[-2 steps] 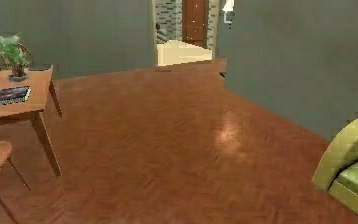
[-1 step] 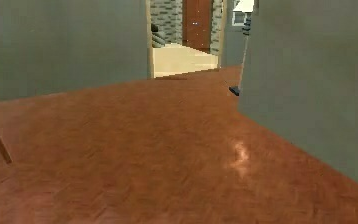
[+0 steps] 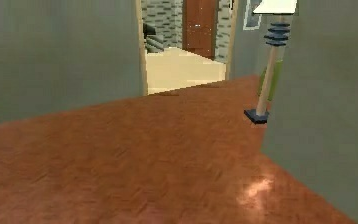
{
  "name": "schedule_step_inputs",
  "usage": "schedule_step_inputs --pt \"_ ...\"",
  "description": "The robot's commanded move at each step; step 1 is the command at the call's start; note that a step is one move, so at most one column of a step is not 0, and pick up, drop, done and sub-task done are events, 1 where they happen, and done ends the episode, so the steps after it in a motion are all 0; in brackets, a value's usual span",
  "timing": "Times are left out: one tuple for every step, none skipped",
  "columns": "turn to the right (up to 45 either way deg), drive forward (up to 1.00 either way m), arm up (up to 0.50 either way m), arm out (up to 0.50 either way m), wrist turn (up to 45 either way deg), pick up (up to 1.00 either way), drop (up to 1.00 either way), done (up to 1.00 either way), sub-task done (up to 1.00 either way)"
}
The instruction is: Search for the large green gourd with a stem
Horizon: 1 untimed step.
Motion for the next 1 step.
schedule_step_inputs --pt "3.0 0.0 0.0 0.0 0.0 0.0 0.0 0.0 0.0"
